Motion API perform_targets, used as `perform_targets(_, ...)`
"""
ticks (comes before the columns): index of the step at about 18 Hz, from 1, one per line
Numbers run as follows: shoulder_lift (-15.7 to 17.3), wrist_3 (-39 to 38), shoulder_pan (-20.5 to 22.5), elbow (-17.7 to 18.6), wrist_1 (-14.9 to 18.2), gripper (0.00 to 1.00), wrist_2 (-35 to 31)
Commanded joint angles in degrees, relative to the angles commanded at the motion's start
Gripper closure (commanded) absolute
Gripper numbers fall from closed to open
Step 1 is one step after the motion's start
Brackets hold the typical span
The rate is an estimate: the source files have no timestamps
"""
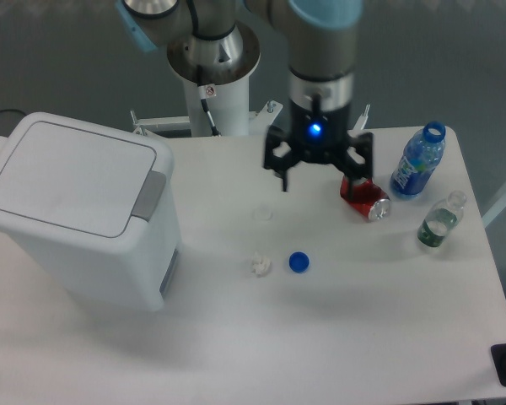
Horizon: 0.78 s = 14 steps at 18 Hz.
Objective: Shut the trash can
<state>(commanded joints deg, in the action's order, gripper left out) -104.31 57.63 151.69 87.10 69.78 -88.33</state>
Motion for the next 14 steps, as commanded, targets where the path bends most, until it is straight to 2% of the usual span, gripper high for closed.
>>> perform_targets(4, -4.6, 8.9, 1.6, -0.5, 0.0, 0.0, -2.9)
perform_targets(11, -10.9, 14.3, 4.2, -3.4, -0.5, 0.0, -2.5)
perform_targets(14, -11.6, 14.7, 4.4, -3.5, -0.5, 0.0, -2.5)
